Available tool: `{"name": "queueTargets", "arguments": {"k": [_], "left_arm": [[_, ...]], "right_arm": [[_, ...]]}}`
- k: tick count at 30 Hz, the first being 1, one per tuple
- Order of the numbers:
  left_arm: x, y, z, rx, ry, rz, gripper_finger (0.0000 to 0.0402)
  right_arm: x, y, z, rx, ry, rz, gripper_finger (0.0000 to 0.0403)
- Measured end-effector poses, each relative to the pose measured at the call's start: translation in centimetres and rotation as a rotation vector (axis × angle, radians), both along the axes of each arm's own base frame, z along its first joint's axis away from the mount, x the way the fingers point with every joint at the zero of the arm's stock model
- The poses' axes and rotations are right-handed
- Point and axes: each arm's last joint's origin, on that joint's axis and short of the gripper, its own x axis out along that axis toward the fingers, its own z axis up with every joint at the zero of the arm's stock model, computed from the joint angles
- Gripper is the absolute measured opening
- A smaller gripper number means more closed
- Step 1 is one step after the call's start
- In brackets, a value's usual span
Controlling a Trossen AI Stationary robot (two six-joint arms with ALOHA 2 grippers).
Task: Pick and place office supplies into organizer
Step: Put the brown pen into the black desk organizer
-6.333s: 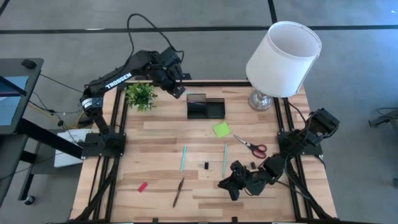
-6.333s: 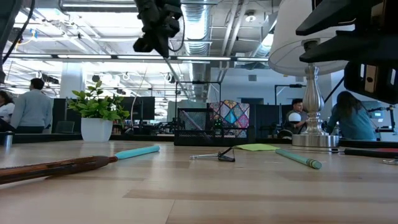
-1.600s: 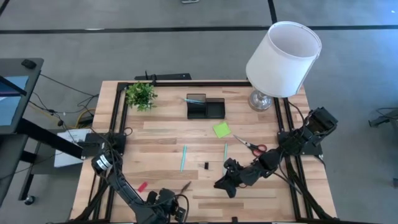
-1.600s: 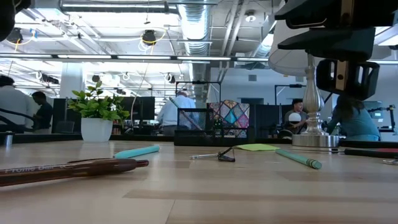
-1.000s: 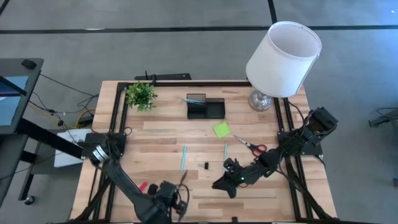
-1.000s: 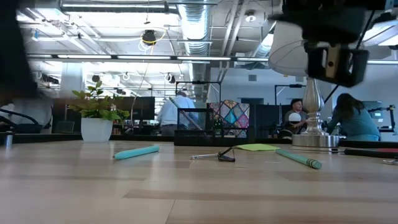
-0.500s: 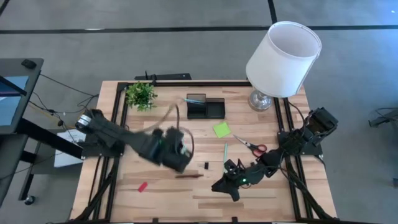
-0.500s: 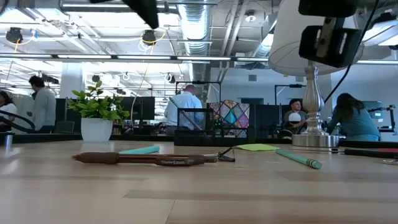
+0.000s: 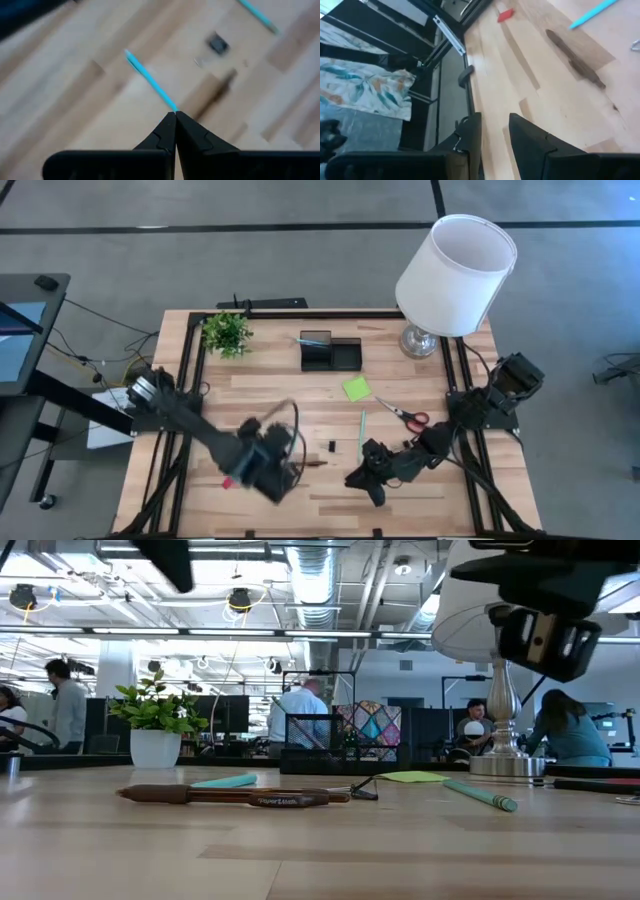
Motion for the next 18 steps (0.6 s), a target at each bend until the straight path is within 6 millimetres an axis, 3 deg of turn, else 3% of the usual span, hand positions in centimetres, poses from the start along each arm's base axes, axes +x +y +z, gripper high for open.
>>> {"name": "queueTargets", "arguments": {"k": [6, 11, 15, 18], "left_arm": [[0.7, -4.5, -4.2, -0.075, -0.009, -0.031, 0.0000], [1.9, -6.1, -5.4, -0.229, -0.016, -0.101, 0.0009], [1.8, -5.7, -4.3, -0.213, -0.075, -0.036, 0.0027], [0.8, -4.9, -0.5, -0.167, -0.195, 0.002, 0.0035]], "right_arm": [[0.4, -0.5, 0.0, 0.018, 0.014, 0.028, 0.0093], [0.5, -0.6, 0.1, 0.000, -0.001, 0.034, 0.0093], [0.4, -0.2, 0.2, -0.141, -0.076, 0.161, 0.0093], [0.4, -0.2, 0.2, -0.270, -0.127, 0.219, 0.0093]]}}
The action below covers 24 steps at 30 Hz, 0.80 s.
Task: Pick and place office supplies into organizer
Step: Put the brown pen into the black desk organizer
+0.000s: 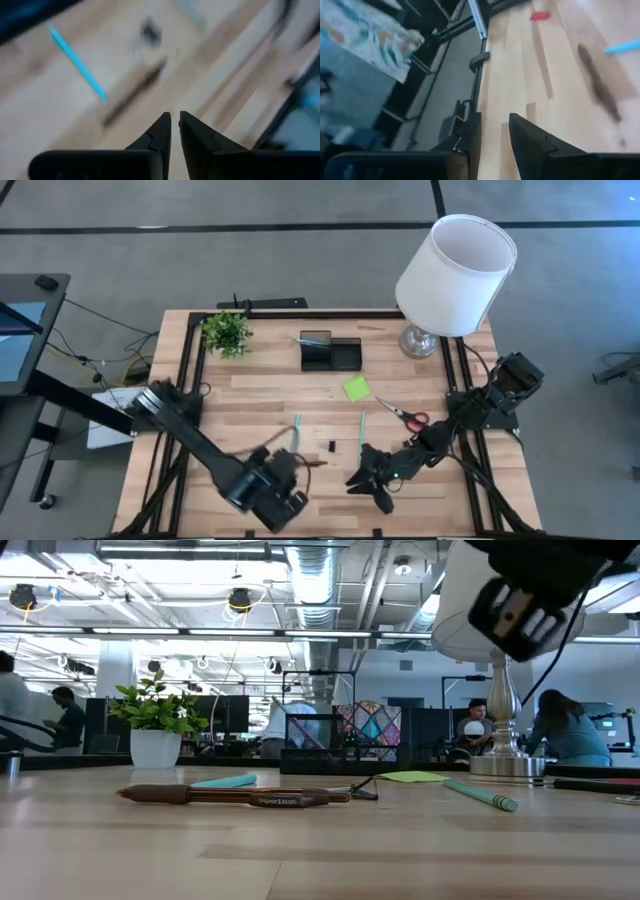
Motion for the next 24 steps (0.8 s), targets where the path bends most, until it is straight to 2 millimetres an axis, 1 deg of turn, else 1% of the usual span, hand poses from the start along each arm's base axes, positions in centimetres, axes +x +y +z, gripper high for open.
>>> {"name": "queueTargets", "arguments": {"k": [2, 4, 7, 9, 11, 12, 13, 15, 17, 20, 23, 24], "left_arm": [[-1.1, 0.9, 2.7, 0.035, -0.085, 0.031, 0.0038], [-2.4, 1.6, 4.6, 0.084, -0.152, 0.050, 0.0039], [-4.3, 2.9, 7.2, 0.158, -0.241, 0.069, 0.0038], [-5.4, 3.8, 8.5, 0.191, -0.259, 0.067, 0.0037], [-6.3, 4.6, 9.3, 0.199, -0.252, 0.065, 0.0037], [-6.7, 4.9, 9.7, 0.198, -0.250, 0.066, 0.0037], [-7.1, 5.3, 10.1, 0.188, -0.255, 0.073, 0.0037], [-7.9, 5.8, 10.8, 0.171, -0.278, 0.092, 0.0037], [-8.8, 6.3, 11.6, 0.158, -0.304, 0.117, 0.0036], [-10.1, 7.1, 12.6, 0.160, -0.332, 0.118, 0.0036], [-11.4, 7.9, 13.5, 0.178, -0.343, 0.100, 0.0036], [-11.8, 8.1, 13.7, 0.183, -0.341, 0.095, 0.0036]], "right_arm": [[0.4, -0.6, 0.0, -0.041, -0.019, -0.014, 0.0093], [1.2, -1.5, 0.3, -0.051, -0.054, -0.052, 0.0093], [3.0, -2.4, 2.3, -0.149, -0.169, -0.057, 0.0093], [4.4, -2.4, 3.8, -0.269, -0.221, -0.031, 0.0093], [6.4, -2.4, 4.5, -0.372, -0.213, -0.015, 0.0093], [7.1, -2.5, 4.4, -0.403, -0.174, -0.010, 0.0093], [8.0, -2.6, 4.5, -0.406, -0.151, -0.005, 0.0093], [10.4, -2.5, 5.1, -0.368, -0.159, 0.007, 0.0093], [12.0, -2.8, 4.6, -0.379, -0.103, 0.027, 0.0093], [14.5, -3.2, 3.3, -0.364, -0.015, 0.053, 0.0093], [16.3, -3.7, 2.7, -0.284, 0.065, 0.111, 0.0093], [16.6, -3.9, 2.2, -0.270, 0.101, 0.129, 0.0093]]}}
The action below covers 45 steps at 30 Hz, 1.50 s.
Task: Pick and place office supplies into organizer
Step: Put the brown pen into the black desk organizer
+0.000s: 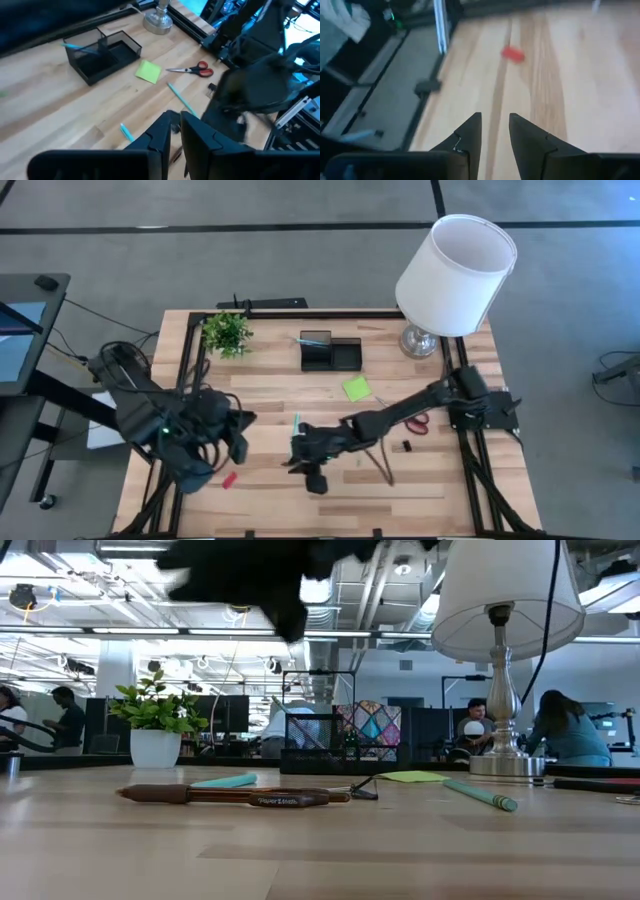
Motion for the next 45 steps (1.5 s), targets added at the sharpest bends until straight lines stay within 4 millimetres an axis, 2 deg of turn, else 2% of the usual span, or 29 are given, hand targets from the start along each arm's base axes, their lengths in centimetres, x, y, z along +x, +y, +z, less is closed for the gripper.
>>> {"name": "queueTargets", "arguments": {"k": [4, 9, 13, 19, 25, 35, 45], "left_arm": [[-1.1, 0.6, 0.4, 0.030, 0.024, -0.015, 0.0036], [-1.6, 1.0, 0.2, 0.068, 0.084, -0.022, 0.0036], [-1.6, 1.0, 0.1, 0.081, 0.107, -0.043, 0.0036], [-1.6, 1.0, 0.1, 0.086, 0.110, -0.050, 0.0036], [-1.7, 0.9, 0.1, 0.094, 0.115, -0.062, 0.0036], [-1.8, 0.8, 0.1, 0.095, 0.114, -0.067, 0.0036], [-1.8, 0.8, 0.1, 0.092, 0.111, -0.064, 0.0036]], "right_arm": [[1.6, -0.7, -2.5, 0.003, 0.081, -0.017, 0.0098], [3.4, -0.7, -4.3, -0.026, 0.078, -0.044, 0.0104], [4.1, -0.5, -6.4, -0.107, 0.089, -0.073, 0.0103], [3.5, -0.8, -7.5, -0.156, 0.210, -0.112, 0.0102], [3.3, -1.3, -7.6, -0.181, 0.242, -0.124, 0.0102], [3.0, 0.0, -7.0, -0.172, 0.212, -0.097, 0.0102], [2.7, 0.2, -7.2, -0.202, 0.236, -0.094, 0.0102]]}}
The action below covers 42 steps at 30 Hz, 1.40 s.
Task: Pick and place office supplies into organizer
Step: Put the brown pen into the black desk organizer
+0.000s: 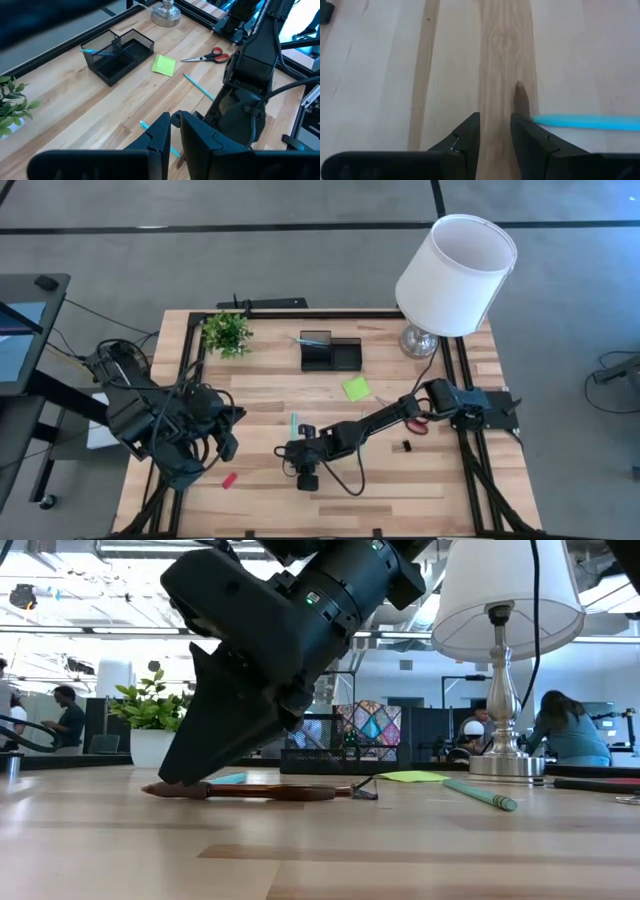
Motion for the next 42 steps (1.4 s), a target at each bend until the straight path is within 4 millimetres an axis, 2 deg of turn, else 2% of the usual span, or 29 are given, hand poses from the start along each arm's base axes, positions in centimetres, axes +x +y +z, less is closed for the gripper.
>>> {"name": "queueTargets", "arguments": {"k": [5, 23, 27, 31, 42], "left_arm": [[0.0, 0.0, 0.0, 0.000, -0.001, 0.001, 0.0036], [0.0, 0.0, 0.0, 0.000, -0.003, 0.002, 0.0036], [0.0, 0.0, 0.0, 0.000, -0.003, 0.002, 0.0036], [0.0, 0.0, 0.0, 0.000, -0.002, 0.002, 0.0036], [0.0, 0.0, 0.0, -0.003, 0.000, 0.001, 0.0036]], "right_arm": [[0.2, -0.2, 0.1, -0.065, -0.035, -0.009, 0.0102], [0.4, -0.7, 0.2, -0.064, -0.048, -0.019, 0.0102], [0.6, -0.6, -1.4, -0.068, -0.026, -0.023, 0.0102], [0.8, -0.6, -2.0, -0.066, -0.029, -0.025, 0.0102], [0.8, -0.6, -2.3, -0.070, -0.024, -0.026, 0.0096]]}}
